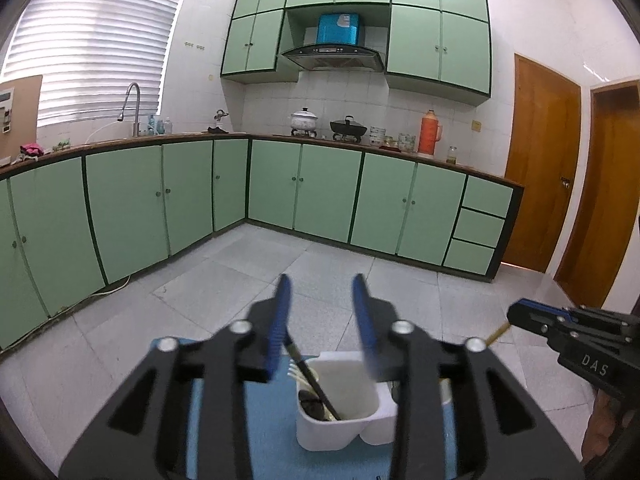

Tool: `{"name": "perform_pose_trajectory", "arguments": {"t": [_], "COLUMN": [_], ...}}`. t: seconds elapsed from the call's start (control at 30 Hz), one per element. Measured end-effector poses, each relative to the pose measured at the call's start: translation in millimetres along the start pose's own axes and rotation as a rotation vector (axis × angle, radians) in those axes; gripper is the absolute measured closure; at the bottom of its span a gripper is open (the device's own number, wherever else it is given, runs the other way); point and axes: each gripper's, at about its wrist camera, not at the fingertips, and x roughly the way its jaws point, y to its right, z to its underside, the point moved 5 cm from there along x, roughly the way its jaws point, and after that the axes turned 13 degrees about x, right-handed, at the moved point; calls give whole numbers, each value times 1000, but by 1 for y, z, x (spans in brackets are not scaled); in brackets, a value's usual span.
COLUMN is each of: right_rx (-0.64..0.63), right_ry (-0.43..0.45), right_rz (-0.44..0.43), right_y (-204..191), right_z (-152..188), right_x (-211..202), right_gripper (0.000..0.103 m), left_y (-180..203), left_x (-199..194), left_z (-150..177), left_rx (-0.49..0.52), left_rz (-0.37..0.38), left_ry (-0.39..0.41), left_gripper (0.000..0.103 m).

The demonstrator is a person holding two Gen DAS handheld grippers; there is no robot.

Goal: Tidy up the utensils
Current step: 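Withdraw both tools back toward the remaining chopsticks on the mat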

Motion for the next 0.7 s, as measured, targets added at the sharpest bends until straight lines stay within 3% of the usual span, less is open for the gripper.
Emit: {"name": "perform_pose_trajectory", "arguments": {"t": [0.13, 0.2, 0.33, 0.4, 0.53, 0.57, 0.6, 0.7], "right_rx": [5, 12, 9, 13, -3, -7, -11, -30], "right_ry": [-2, 5, 17, 35, 82, 90, 98, 105], "right_rz": [11, 10, 4, 2, 19, 23, 29, 55], "right_y": [5, 8, 8, 8, 7, 7, 7, 6], "right_z": [7, 10, 17, 21, 32, 35, 40, 59], "right_x": [-4, -8, -17, -25, -46, -52, -58, -71], "right_gripper": [79, 64, 54, 44, 31, 23, 15, 7], "left_y": [-4, -6, -8, -9, -9, -9, -8, -4], "left_x": [-8, -12, -23, -30, -51, -56, -63, -79], "left_z": [6, 10, 19, 24, 38, 42, 48, 67], "left_rx": [-16, -24, -32, -41, -46, -39, -28, -27], "left_rz": [-2, -2, -16, -14, -29, -34, -41, -23], "left_ry": [3, 3, 6, 3, 8, 5, -1, -24], "left_gripper": [57, 54, 43, 40, 23, 19, 17, 13]}}
